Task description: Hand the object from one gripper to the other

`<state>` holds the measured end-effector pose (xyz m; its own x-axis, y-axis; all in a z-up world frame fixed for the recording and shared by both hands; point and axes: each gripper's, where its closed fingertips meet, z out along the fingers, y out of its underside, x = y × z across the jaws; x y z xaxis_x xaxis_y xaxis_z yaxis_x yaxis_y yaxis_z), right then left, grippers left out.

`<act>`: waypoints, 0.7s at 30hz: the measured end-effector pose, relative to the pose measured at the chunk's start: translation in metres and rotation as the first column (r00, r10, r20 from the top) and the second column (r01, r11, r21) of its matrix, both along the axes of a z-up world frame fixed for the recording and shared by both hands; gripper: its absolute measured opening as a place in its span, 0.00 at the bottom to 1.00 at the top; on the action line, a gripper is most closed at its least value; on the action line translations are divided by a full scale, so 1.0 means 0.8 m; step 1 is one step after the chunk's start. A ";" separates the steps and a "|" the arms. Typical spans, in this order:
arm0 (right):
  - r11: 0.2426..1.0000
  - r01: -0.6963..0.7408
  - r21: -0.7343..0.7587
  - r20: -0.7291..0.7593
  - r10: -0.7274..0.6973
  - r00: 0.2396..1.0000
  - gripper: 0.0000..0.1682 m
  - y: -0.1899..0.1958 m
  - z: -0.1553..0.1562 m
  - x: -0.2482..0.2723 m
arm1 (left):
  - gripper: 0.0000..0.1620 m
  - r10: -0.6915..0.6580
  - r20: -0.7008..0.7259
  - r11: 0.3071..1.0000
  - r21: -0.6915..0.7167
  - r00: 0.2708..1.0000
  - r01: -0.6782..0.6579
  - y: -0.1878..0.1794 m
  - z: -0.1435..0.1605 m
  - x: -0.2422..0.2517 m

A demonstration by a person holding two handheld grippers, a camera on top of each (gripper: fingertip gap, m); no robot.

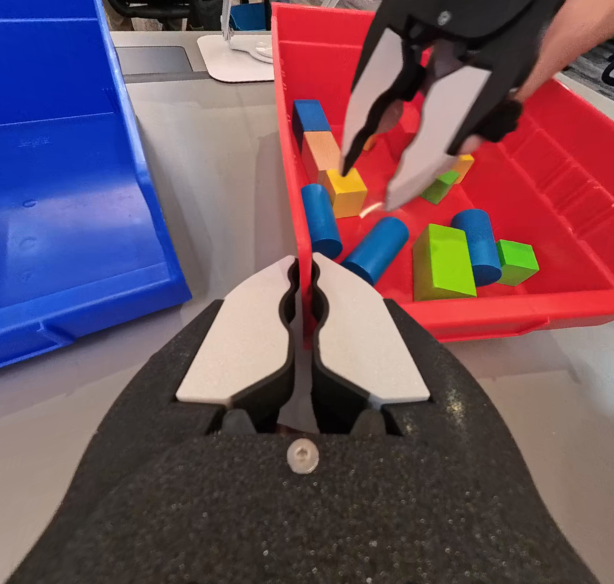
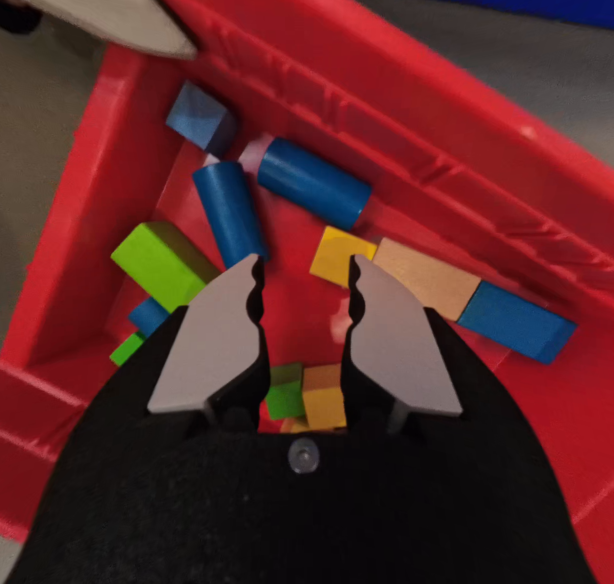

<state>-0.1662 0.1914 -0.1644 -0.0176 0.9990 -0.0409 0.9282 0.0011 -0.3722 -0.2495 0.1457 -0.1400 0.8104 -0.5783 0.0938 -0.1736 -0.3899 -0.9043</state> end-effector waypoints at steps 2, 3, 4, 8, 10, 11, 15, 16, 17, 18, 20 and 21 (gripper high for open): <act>0.998 -0.046 -0.052 0.217 0.057 0.975 0.25 -0.021 0.000 0.040 | 0.02 -0.001 -0.001 1.000 0.001 1.000 0.001 0.000 0.000 0.000; 0.996 -0.031 -0.083 0.323 0.056 0.945 0.27 -0.028 0.002 0.062 | 0.02 0.000 -0.002 1.000 0.002 1.000 0.000 0.000 0.000 0.000; 0.997 -0.018 -0.074 0.342 0.042 0.939 0.28 -0.028 0.009 0.067 | 0.02 0.000 -0.003 1.000 0.002 1.000 0.000 0.000 0.000 0.000; 0.977 0.057 0.207 -0.061 -0.045 0.997 0.31 0.038 0.047 -0.009 | 0.02 0.001 -0.002 1.000 0.000 1.000 -0.001 0.000 0.000 0.001; 0.971 0.122 0.205 -0.058 -0.112 0.992 0.32 0.062 0.030 -0.017 | 0.02 -0.001 -0.004 1.000 0.000 1.000 0.001 0.001 0.000 0.002; 0.969 0.151 0.195 -0.044 -0.146 0.988 0.33 0.072 0.017 -0.019 | 0.02 -0.002 -0.004 1.000 0.000 1.000 0.002 0.001 0.000 0.002; 0.976 0.182 0.119 0.134 -0.197 0.971 0.33 0.066 -0.033 0.006 | 0.02 -0.006 -0.006 1.000 0.004 1.000 0.006 0.000 0.000 0.002; 0.979 0.200 0.046 0.218 -0.205 0.954 0.30 0.048 -0.037 0.024 | 0.02 -0.005 -0.006 1.000 0.003 1.000 0.005 0.000 0.000 0.002; 0.982 0.191 -0.001 0.330 -0.180 0.926 0.31 0.031 -0.038 0.049 | 0.02 -0.002 -0.006 1.000 0.001 1.000 0.002 0.000 0.000 0.002; 0.988 0.149 -0.042 0.406 -0.119 0.906 0.27 0.014 -0.031 0.069 | 0.02 0.003 -0.009 1.000 0.003 1.000 -0.003 -0.001 0.000 0.001; 0.990 0.139 0.001 0.336 -0.131 0.933 0.30 0.011 -0.001 0.069 | 0.02 0.011 -0.020 1.000 0.007 1.000 -0.010 -0.002 0.000 0.001; 0.988 0.153 0.018 0.273 -0.152 0.950 0.30 0.009 0.020 0.064 | 0.02 0.014 -0.021 1.000 0.005 1.000 -0.014 -0.002 0.000 0.001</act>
